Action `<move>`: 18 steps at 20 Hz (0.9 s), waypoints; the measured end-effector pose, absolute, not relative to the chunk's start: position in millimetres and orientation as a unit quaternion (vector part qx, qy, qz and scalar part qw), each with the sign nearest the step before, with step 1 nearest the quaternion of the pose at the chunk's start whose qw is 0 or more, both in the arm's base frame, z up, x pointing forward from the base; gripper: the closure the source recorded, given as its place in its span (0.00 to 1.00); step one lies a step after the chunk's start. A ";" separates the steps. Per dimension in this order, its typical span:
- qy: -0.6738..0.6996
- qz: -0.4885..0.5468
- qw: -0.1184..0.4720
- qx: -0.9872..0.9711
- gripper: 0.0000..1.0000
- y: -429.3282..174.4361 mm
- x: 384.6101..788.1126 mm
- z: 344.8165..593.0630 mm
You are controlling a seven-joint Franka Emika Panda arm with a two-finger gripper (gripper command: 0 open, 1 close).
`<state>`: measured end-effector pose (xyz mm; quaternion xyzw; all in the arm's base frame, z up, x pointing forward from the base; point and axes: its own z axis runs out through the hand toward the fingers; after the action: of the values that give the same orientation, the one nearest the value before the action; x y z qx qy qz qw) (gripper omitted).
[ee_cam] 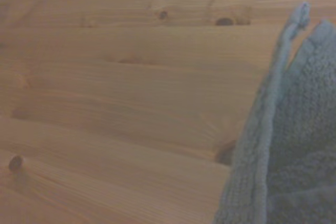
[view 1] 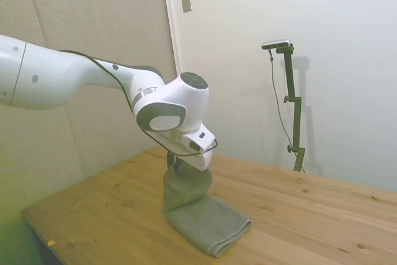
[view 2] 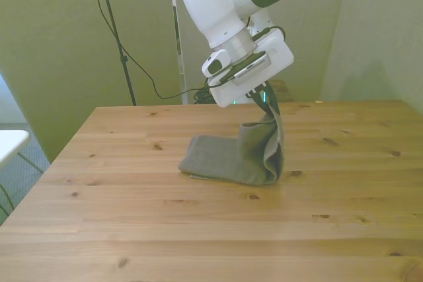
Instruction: Unfold the towel
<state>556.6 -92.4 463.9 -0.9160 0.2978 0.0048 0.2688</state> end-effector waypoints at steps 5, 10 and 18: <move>0.284 0.015 0.262 -0.922 0.00 -59.1 577.5 449.9; 0.275 0.025 0.254 -0.927 0.00 -46.9 589.6 433.2; 0.237 0.029 0.256 -0.937 0.00 -13.1 595.3 433.1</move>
<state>595.3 -13.1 433.1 -0.9367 0.2371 0.0290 0.2560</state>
